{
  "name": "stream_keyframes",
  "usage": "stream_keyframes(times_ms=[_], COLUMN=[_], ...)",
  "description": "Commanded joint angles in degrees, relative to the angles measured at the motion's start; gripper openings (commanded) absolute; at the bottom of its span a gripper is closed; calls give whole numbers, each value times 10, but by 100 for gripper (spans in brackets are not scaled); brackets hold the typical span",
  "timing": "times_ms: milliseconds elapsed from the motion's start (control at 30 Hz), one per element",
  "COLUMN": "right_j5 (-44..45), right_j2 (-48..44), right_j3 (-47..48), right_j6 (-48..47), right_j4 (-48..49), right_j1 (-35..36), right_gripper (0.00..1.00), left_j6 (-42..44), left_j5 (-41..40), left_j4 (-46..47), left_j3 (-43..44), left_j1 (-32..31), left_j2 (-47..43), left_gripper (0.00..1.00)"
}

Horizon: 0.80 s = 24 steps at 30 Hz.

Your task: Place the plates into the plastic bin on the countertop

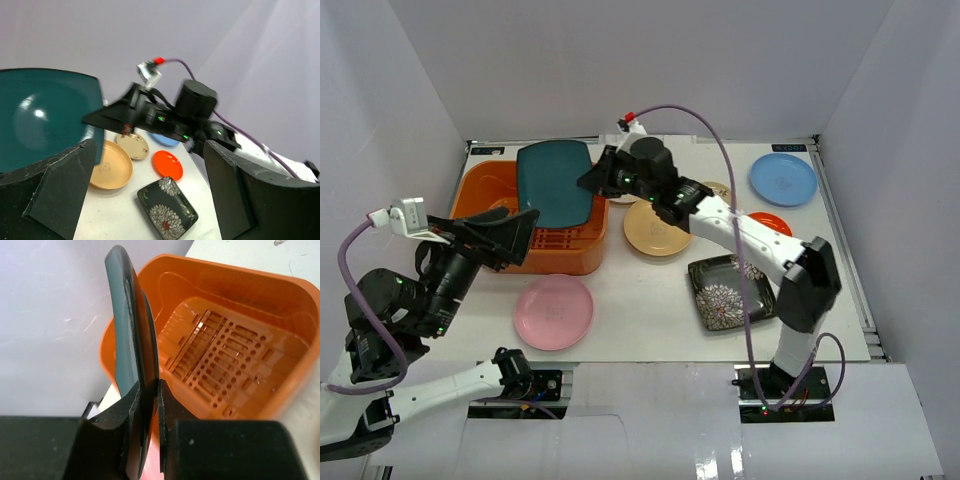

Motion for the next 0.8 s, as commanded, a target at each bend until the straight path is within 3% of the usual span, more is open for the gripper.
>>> stream_keyframes(times_ms=[0,133,233,300,633,700,767], right_j5=[79,118,136,126,152,160,167], right_j2=[68,169,268,325,362,363,363], right_j3=[144,233,363,394,340,336,334], right_j6=[-4,23,24,36,38,35,29], right_j4=[52,73,15,8,16,-3,-14], right_j1=[23,45,53,52,67,69,71], right_gripper=[8,8,8,8,8,15,37], left_j6=[21,13,20,17,20,19,18], left_j5=[31,50,53,55,45,48,52], left_j4=[-2,5,4,3,5,6,6], left_j3=[-16,-52,-64,-78,-115,-116,-116], left_j1=[-3,-2,-2,-2,-2,-2,-2], left_j2=[8,2,-2,-7,-22,-17,-11], left_gripper=[98,98,98,98,98,98,98])
